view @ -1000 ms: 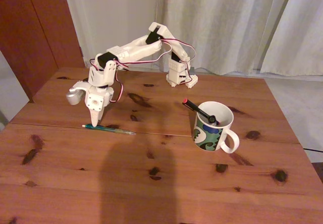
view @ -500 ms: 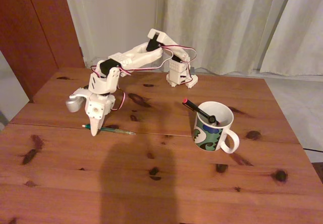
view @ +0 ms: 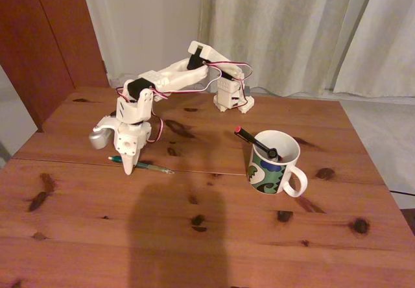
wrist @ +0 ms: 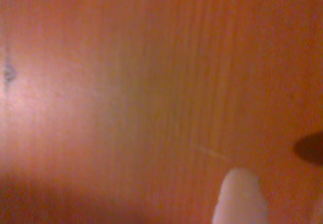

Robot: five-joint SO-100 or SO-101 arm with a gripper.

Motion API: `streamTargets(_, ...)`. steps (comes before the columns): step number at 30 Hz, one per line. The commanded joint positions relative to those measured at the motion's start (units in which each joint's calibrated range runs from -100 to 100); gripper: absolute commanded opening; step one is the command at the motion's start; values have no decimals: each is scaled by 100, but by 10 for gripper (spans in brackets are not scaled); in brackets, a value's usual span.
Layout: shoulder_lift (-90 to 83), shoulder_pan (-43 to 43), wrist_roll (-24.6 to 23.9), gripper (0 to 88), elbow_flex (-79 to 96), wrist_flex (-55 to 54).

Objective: Clean up the desk and place the pens and markers into the cup

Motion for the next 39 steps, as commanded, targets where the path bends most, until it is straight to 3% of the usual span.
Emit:
streamTargets(1, -355, -64, 38, 152, -534, 836)
streamTargets(22, -355, 89, 232, 152, -588, 1198)
streamTargets(39, 282, 185, 227, 151, -588, 208)
